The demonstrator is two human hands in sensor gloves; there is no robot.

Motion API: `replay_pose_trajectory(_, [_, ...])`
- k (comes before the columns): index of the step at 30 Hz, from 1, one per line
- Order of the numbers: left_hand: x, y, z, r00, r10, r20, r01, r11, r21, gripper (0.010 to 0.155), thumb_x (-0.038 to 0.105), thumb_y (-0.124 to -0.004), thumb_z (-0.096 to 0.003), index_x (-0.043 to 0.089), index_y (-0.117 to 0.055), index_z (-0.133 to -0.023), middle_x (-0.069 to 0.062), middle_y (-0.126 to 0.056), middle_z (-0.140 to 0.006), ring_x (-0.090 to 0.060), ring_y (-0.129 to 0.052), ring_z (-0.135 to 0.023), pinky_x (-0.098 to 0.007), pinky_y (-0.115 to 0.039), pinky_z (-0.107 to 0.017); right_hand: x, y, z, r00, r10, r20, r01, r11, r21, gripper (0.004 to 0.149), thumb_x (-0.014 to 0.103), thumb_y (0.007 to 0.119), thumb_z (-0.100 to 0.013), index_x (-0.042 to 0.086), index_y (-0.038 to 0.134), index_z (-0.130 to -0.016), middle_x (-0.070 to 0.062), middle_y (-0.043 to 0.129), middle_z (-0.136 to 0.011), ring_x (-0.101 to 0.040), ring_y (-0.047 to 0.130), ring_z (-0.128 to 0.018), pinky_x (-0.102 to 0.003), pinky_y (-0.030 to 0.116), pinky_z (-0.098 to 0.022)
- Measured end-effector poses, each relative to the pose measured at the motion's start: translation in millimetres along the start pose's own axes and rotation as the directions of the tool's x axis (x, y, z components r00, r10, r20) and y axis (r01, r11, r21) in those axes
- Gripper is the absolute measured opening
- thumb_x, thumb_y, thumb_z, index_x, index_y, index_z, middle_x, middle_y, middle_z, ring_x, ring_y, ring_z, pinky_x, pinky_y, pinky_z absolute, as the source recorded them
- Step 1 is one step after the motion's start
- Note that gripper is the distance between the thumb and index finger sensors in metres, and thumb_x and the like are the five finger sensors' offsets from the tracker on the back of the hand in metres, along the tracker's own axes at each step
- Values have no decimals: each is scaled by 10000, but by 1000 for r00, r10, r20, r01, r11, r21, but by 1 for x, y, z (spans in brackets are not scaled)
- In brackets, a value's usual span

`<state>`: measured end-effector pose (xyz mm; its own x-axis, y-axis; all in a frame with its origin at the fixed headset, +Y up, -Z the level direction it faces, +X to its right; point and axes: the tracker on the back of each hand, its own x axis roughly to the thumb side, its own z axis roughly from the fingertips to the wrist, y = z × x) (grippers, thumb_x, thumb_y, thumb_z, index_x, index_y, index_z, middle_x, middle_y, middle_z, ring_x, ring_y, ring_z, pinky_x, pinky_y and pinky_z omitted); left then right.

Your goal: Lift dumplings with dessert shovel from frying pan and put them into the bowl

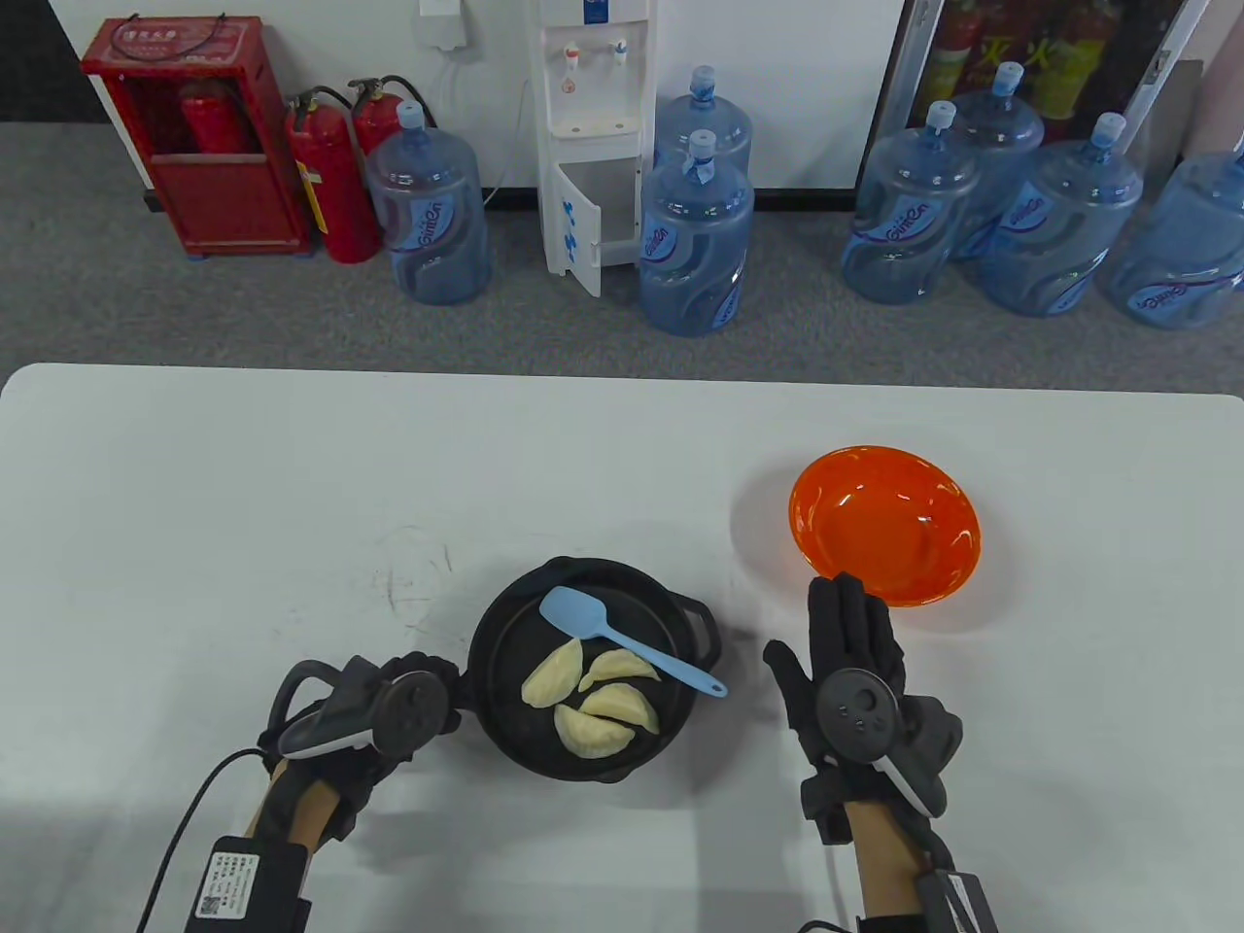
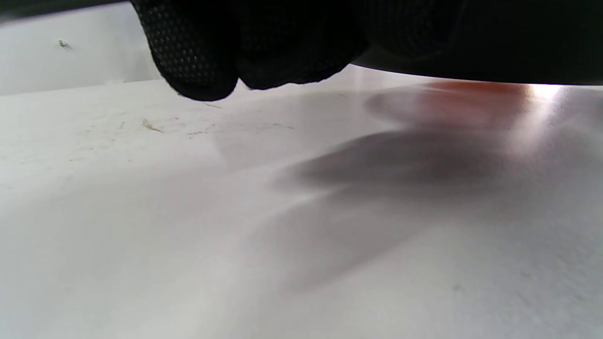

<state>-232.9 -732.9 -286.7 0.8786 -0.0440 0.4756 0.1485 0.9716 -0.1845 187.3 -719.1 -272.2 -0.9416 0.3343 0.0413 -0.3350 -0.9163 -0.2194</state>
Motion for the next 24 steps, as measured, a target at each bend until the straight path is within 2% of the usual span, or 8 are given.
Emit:
replay_pose_trajectory(17, [4, -14, -8, 999, -2, 32, 5, 995, -98, 533, 444, -693, -560, 198, -625, -1028, 28, -812, -890, -78, -940, -612, -438, -835, -680, -1, 0, -1, 1000, -6, -5, 6, 1000, 4, 776, 584, 575, -656, 131, 338, -1240, -168, 271, -1280, -460, 342, -1142, -654, 458, -783])
replay_pose_trajectory(24, [2, -20, -11, 1000, -3, 26, 6, 993, -117, 536, 446, -697, -560, 213, -617, -1036, 33, -809, -911, -80, -950, -635, -451, -827, -698, 13, 1, 0, 998, 0, 61, 2, 1000, -20, 749, 559, 629, -653, 133, 410, -1229, -166, 341, -1274, -445, 413, -1133, -620, 494, -790])
